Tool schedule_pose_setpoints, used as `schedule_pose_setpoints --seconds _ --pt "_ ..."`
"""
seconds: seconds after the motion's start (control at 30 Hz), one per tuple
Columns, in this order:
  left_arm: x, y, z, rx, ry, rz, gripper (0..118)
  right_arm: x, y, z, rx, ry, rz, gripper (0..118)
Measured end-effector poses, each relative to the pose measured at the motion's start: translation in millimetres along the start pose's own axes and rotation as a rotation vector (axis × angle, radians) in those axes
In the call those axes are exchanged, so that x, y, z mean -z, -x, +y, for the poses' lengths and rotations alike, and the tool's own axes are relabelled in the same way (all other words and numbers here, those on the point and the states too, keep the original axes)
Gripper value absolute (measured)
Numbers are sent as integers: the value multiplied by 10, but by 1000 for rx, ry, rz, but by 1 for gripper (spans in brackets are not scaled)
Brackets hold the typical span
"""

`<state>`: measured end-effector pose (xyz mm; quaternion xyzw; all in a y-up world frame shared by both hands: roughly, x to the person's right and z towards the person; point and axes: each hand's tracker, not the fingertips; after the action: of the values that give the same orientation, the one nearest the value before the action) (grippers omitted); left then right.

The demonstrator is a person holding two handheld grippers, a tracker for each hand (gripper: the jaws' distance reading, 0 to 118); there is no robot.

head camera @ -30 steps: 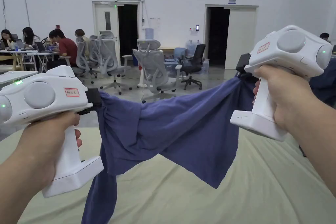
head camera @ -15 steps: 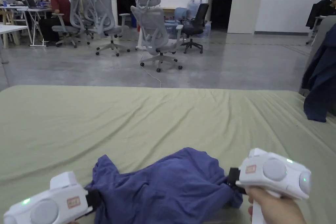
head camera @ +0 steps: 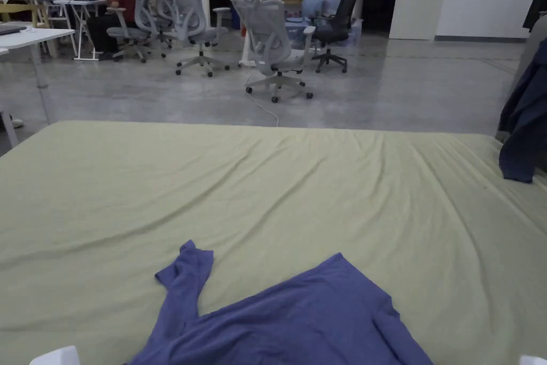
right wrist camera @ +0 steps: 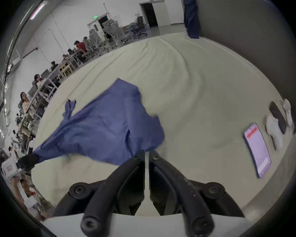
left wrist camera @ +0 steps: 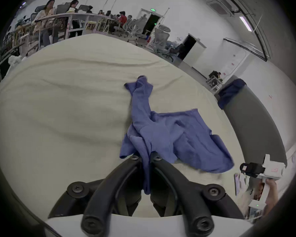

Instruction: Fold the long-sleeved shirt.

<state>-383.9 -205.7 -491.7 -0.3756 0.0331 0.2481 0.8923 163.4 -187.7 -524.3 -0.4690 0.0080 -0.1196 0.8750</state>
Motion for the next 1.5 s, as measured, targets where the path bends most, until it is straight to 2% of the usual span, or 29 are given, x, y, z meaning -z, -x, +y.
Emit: schedule_pose_setpoints --seconds 0.1,0.27,0.3,0.33,0.37,0.4,0.43,0.47,0.5,0.53,0.67,0.7,0.73,0.77,0.8,0.83,0.87,0.9,0.97,1.03,1.1,1.2,1.27,1.3,1.33,1.37,1.4,1.43,1.5 --pt "91 128 -378 12 121 73 7 116 -203 -337 -74 91 -67 6" --pt "374 281 -660 -118 198 124 9 269 -236 -571 -23 158 -65 6" --pt "341 274 -629 -154 182 102 16 152 -173 -541 -2 108 -20 6" --pt "252 238 -555 -165 141 97 34 -12 -109 -470 -8 34 61 11" --pt "129 176 -481 -141 90 112 67 -187 -18 -411 -31 -28 110 28" --pt "-33 95 -422 -89 13 131 107 -359 87 -360 -64 -89 145 73" --pt "-263 -9 -357 -23 -101 130 118 -562 220 -321 -112 -167 157 107" --pt "-507 -97 -329 21 -198 146 118 -774 327 -290 -147 -239 178 118" --pt "-689 -151 -322 44 -280 106 118 -970 412 -323 -148 -335 238 117" --pt "-868 -203 -325 73 -331 100 118 -1086 521 -325 -187 -388 219 118" --pt "-1242 -287 -649 -46 -223 153 117 -1293 779 -513 -210 -402 251 118" --pt "-1254 -277 -762 -87 -160 150 108 -1277 820 -568 -217 -389 261 118" --pt "-1267 -266 -871 -113 -91 124 83 -1255 824 -615 -226 -364 263 117" --pt "-1281 -251 -968 -132 -80 73 35 -1224 847 -666 -226 -345 264 102" --pt "-1278 -248 -1042 -155 -73 27 4 -1194 869 -712 -230 -328 272 64" --pt "-1205 -264 -1123 -167 -34 36 3 -1160 892 -744 -243 -308 272 23" --pt "-1189 -296 -1187 -188 -2 42 3 -1125 879 -758 -247 -289 271 3" --pt "-1140 -294 -1193 -189 -5 67 5 -1059 893 -775 -255 -256 255 3" --pt "-907 -243 -1079 -189 -14 63 28 -937 861 -784 -239 -230 281 3" --pt "-682 -211 -914 -204 -15 175 51 -869 822 -754 -235 -218 293 3" --pt "-389 -112 -731 -205 -28 229 118 -780 804 -716 -235 -216 281 3" --pt "93 -18 -493 -222 -65 298 116 -655 766 -606 -234 -208 272 3" --pt "446 82 -445 -205 11 295 116 -523 765 -509 -229 -187 257 3" --pt "606 91 -436 -191 60 289 111 -434 766 -447 -234 -176 247 3" --pt "750 86 -431 -163 98 273 95 -321 772 -360 -247 -163 237 3" --pt "812 71 -467 -140 103 235 64 -205 792 -254 -269 -152 226 3" --pt "848 40 -501 -109 99 192 18 -114 851 -138 -311 -137 218 3" --pt "875 -11 -520 -64 95 151 19 21 896 18 -357 -124 210 3" --pt "861 -139 -525 94 107 197 17 322 994 390 -417 -115 189 3"
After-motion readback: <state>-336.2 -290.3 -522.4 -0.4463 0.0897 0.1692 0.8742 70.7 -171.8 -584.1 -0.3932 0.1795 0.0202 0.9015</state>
